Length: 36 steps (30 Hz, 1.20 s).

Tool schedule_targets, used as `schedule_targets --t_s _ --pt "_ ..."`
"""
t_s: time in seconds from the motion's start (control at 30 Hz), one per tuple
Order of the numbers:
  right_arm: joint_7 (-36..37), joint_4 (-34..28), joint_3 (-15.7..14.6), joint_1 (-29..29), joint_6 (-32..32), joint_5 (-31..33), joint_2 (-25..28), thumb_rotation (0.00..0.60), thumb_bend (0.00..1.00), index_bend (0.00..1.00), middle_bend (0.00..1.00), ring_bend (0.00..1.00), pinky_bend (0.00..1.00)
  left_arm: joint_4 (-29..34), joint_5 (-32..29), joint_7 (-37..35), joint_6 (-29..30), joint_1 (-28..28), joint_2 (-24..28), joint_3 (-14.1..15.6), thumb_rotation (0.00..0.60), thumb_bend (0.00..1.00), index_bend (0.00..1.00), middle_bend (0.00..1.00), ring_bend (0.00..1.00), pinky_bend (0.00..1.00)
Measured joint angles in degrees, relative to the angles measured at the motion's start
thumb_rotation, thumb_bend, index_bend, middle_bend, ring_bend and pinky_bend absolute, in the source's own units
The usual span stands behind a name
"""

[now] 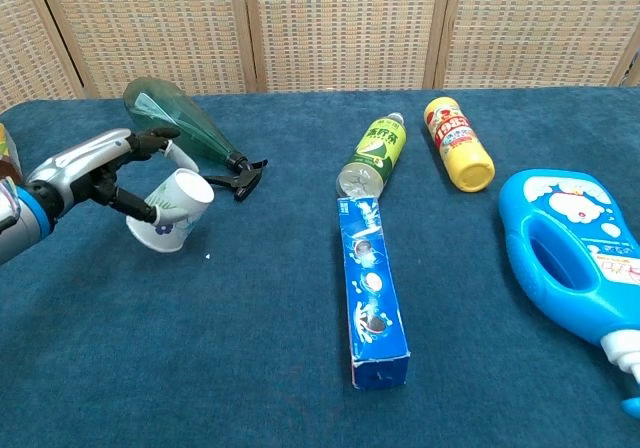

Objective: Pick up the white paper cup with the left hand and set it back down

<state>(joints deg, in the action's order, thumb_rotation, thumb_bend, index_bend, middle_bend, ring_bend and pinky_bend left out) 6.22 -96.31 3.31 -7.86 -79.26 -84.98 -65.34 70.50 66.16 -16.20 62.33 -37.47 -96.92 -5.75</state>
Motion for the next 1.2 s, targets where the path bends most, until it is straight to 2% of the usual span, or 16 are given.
schedule_targets --t_s 0.17,0.47,0.57,0.73,0.83,1.0,1.2 --pt "-0.51 0.16 0.02 -0.06 0.17 0.32 -0.23 0.600 0.09 0.00 0.00 0.00 0.00 -4.44 3.09 -4.31 -2.39 2.04 -1.06 0.85 0.600 0.21 0.38 0.00 0.00 0.00" --pt "-0.74 0.06 -0.09 -0.07 0.17 0.19 -0.29 0.600 0.09 0.00 0.00 0.00 0.00 -5.12 6.04 -5.26 -2.13 4.64 1.08 1.35 0.600 0.21 0.32 0.00 0.00 0.00" --pt "-0.91 -0.03 -0.13 -0.03 0.04 0.11 -0.24 0.600 0.09 0.00 0.00 0.00 0.00 -4.59 6.48 -4.69 -2.07 5.34 2.13 1.50 0.600 0.21 0.24 0.00 0.00 0.00" --pt "-1.14 -0.12 -0.18 0.00 -0.03 0.01 -0.27 0.600 0.09 0.00 0.00 0.00 0.00 -3.47 6.92 -4.14 -2.65 6.38 3.87 1.59 0.566 0.20 0.02 0.00 0.00 0.00" --pt "-1.19 -0.14 -0.16 -0.03 -0.06 -0.01 -0.34 0.600 0.09 0.00 0.00 0.00 0.00 -3.28 7.25 -4.32 -2.19 6.86 4.19 1.35 0.531 0.20 0.00 0.00 0.00 0.00" --pt "-1.49 0.14 -0.11 -0.23 0.31 0.20 -0.62 0.600 0.09 0.00 0.00 0.00 0.00 -2.76 8.80 -5.00 1.50 8.00 5.05 0.70 0.516 0.20 0.00 0.00 0.00 0.00" --pt "-2.37 0.42 -0.08 -0.28 0.22 0.24 -0.95 0.600 0.09 0.00 0.00 0.00 0.00 -1.21 11.84 -2.40 10.07 10.46 7.71 0.11 0.518 0.22 0.00 0.00 0.00 0.00"
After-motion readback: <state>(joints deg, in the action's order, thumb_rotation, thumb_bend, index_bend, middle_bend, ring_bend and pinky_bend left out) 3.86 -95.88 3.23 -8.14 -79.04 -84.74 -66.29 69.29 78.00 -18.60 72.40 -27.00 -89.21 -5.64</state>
